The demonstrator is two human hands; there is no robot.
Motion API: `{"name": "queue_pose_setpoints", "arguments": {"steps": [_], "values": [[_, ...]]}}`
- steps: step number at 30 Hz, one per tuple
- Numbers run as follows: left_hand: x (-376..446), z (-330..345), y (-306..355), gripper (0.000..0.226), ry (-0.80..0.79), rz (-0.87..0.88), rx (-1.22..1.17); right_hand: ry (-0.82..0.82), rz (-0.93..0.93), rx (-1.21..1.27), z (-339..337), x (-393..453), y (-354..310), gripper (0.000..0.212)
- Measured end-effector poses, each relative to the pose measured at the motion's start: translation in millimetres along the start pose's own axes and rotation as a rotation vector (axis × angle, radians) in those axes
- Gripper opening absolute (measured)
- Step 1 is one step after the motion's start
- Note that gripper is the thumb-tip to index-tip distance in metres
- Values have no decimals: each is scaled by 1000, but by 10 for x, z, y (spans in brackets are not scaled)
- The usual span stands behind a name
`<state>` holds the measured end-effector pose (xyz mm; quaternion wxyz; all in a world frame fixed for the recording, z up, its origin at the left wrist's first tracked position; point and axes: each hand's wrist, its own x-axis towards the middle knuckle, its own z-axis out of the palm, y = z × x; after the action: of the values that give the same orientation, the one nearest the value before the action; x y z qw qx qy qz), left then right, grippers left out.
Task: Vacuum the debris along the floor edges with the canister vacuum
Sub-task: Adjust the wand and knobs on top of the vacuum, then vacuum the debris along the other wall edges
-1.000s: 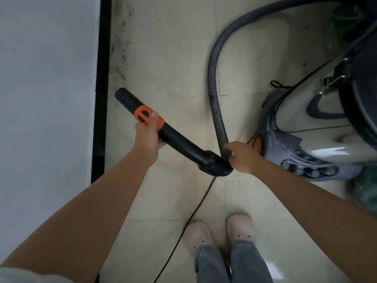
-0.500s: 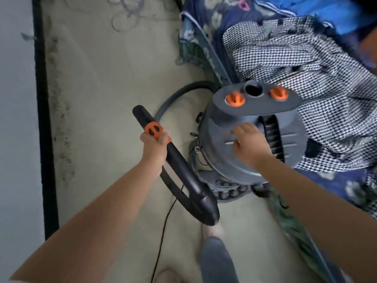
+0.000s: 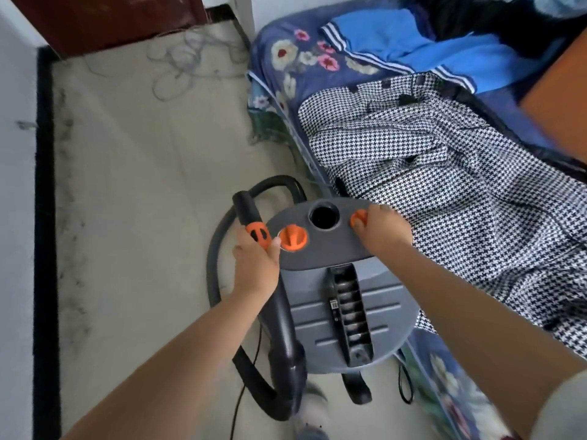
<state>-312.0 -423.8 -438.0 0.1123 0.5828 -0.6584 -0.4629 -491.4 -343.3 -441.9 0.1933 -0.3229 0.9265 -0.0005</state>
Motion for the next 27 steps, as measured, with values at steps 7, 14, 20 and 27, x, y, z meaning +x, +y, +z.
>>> {"name": "queue_pose_setpoints", "arguments": {"steps": [7,14,20,27], "values": [[113,27,99,95,-150,-12,357,-181,5,-127,-31,286,-76,31],[400,-285,-54,91,-81,-91,316,-192,67,-76,-33,284,-119,35],[557,-527,-117,90,-34,-83,276,-202,262,27,-62,252,-237,45],[867,-1164,-293,79,-66,-73,228,-246,267,-382,-151,132,-576,45]]}}
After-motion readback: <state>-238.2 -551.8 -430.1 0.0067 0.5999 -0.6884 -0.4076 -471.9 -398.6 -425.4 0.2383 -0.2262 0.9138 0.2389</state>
